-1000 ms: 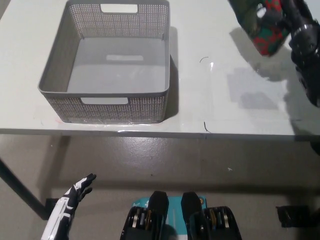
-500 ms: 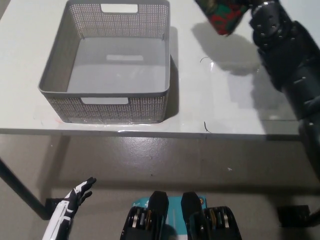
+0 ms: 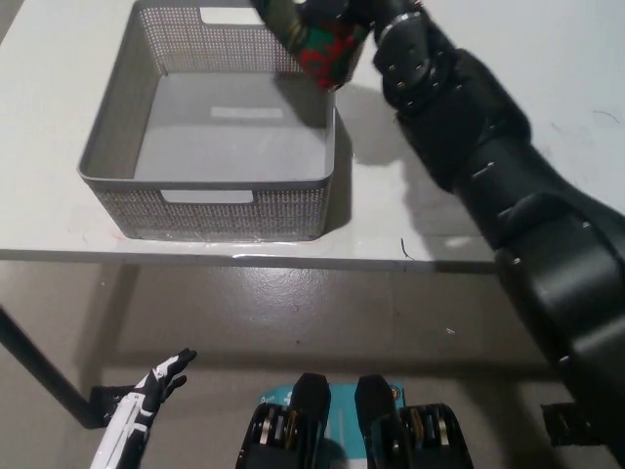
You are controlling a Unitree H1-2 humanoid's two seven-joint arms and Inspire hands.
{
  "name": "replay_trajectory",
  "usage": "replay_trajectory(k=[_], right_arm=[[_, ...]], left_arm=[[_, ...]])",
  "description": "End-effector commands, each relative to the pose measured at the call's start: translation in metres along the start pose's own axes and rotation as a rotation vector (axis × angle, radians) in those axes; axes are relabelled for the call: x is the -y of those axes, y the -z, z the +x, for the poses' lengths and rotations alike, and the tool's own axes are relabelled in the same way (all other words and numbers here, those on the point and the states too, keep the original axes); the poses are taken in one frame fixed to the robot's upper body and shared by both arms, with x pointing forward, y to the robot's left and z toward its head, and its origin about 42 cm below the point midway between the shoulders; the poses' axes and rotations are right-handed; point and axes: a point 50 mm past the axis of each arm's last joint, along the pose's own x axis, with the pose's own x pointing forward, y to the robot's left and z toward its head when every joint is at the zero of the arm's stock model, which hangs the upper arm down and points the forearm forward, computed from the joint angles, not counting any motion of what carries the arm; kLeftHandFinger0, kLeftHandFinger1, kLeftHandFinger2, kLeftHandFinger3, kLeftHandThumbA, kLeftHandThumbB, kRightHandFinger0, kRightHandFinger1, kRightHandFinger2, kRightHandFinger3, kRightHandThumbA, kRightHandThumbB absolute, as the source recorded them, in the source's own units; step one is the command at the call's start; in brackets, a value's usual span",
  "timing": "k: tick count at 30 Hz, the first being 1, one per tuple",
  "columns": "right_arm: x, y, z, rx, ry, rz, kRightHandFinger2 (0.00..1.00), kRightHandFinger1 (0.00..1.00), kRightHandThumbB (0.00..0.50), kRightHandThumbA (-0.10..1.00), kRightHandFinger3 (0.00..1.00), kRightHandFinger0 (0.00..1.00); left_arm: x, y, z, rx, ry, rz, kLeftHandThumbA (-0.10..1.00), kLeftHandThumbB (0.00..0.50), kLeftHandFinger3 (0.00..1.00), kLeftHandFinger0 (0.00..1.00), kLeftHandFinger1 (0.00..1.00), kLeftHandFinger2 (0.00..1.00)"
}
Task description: Use the right hand to pick up a bag of coffee beans on the right hand side and place it into a container on the left hand side
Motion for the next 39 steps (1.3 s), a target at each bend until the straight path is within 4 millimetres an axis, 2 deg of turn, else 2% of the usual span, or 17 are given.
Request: replay_trajectory(k=[1,4,6,11,12,13,14,15,16,17,18,21,24,31,34,35,39], right_arm=[[0.021,-0.064,0.015,0.175,0.086,0.020,0.70,0.30,0.184,-0.10,0.75,0.00],[0.013,-0.071,0.014,0.201,0.071,-0.013,0.71,0.33,0.168,-0.10,0.74,0.00],[-0.001,-0.066,0.010,0.199,0.058,-0.015,0.71,0.35,0.177,-0.10,0.73,0.00],[-0.003,-0.057,0.010,0.139,-0.001,-0.008,0.92,0.55,0.132,-0.10,0.97,0.05],[0.000,-0.052,0.010,0.119,-0.007,-0.009,0.95,0.59,0.143,-0.10,1.00,0.08],[0.002,-0.049,0.010,0.115,-0.007,-0.007,0.95,0.60,0.157,-0.10,0.95,0.09],[0.005,-0.046,0.010,0.104,-0.009,-0.016,0.98,0.69,0.194,-0.10,0.93,0.23],[0.005,-0.046,0.010,0.102,-0.009,-0.016,0.90,0.65,0.187,-0.10,0.86,0.22],[0.010,-0.041,0.011,0.065,-0.042,-0.026,1.00,0.98,0.239,0.24,1.00,0.64],[0.011,-0.039,0.011,0.053,-0.079,-0.017,1.00,1.00,0.283,0.43,1.00,0.85],[0.011,-0.036,0.011,0.053,-0.123,-0.031,1.00,1.00,0.395,0.63,1.00,1.00],[0.011,-0.029,0.009,0.032,-0.193,-0.093,1.00,1.00,0.484,0.88,1.00,1.00],[0.011,-0.022,0.007,0.012,-0.240,-0.143,1.00,1.00,0.493,0.98,1.00,1.00],[0.029,0.003,0.002,-0.015,-0.225,-0.128,1.00,1.00,0.477,1.00,1.00,1.00],[0.031,0.019,-0.006,-0.010,-0.212,-0.121,1.00,1.00,0.473,1.00,1.00,1.00],[0.037,0.021,-0.008,-0.001,-0.208,-0.131,1.00,1.00,0.475,1.00,1.00,1.00],[0.074,0.021,-0.018,0.072,-0.149,-0.085,1.00,1.00,0.481,1.00,1.00,1.00]], left_arm=[[0.003,-0.003,0.001,0.017,0.040,0.026,1.00,0.241,1.00,1.00,1.00,1.00],[0.004,-0.006,0.007,0.022,0.037,0.021,1.00,0.251,1.00,1.00,1.00,1.00],[0.006,-0.004,-0.006,0.002,0.043,0.015,1.00,0.256,1.00,1.00,1.00,1.00],[0.004,-0.006,-0.002,0.019,0.038,0.040,1.00,0.229,1.00,1.00,1.00,1.00],[0.005,-0.007,0.001,0.019,0.044,0.036,1.00,0.230,1.00,1.00,1.00,1.00],[0.006,-0.008,0.002,0.027,0.044,0.035,1.00,0.215,1.00,1.00,1.00,1.00],[0.007,-0.009,0.004,0.031,0.045,0.036,1.00,0.217,1.00,1.00,1.00,1.00],[0.007,-0.009,0.005,0.031,0.045,0.036,1.00,0.217,1.00,1.00,1.00,1.00],[0.010,-0.009,0.006,0.035,0.051,0.035,1.00,0.222,1.00,1.00,1.00,1.00],[0.011,-0.009,0.006,0.034,0.050,0.038,1.00,0.222,1.00,1.00,1.00,1.00],[0.011,-0.008,0.005,0.030,0.050,0.034,1.00,0.229,1.00,1.00,1.00,1.00],[0.010,-0.007,0.001,0.008,0.041,0.040,1.00,0.241,1.00,1.00,1.00,1.00],[0.011,-0.006,-0.003,0.001,0.036,0.033,1.00,0.232,1.00,1.00,1.00,1.00],[0.012,-0.003,-0.004,0.004,0.046,0.039,1.00,0.211,1.00,1.00,1.00,1.00],[0.015,0.002,-0.020,-0.029,0.047,0.032,1.00,0.216,1.00,1.00,1.00,1.00],[0.016,0.002,-0.022,-0.040,0.043,0.033,1.00,0.228,1.00,1.00,1.00,1.00],[0.019,0.004,-0.025,-0.044,0.047,0.011,1.00,0.193,1.00,1.00,1.00,1.00]])
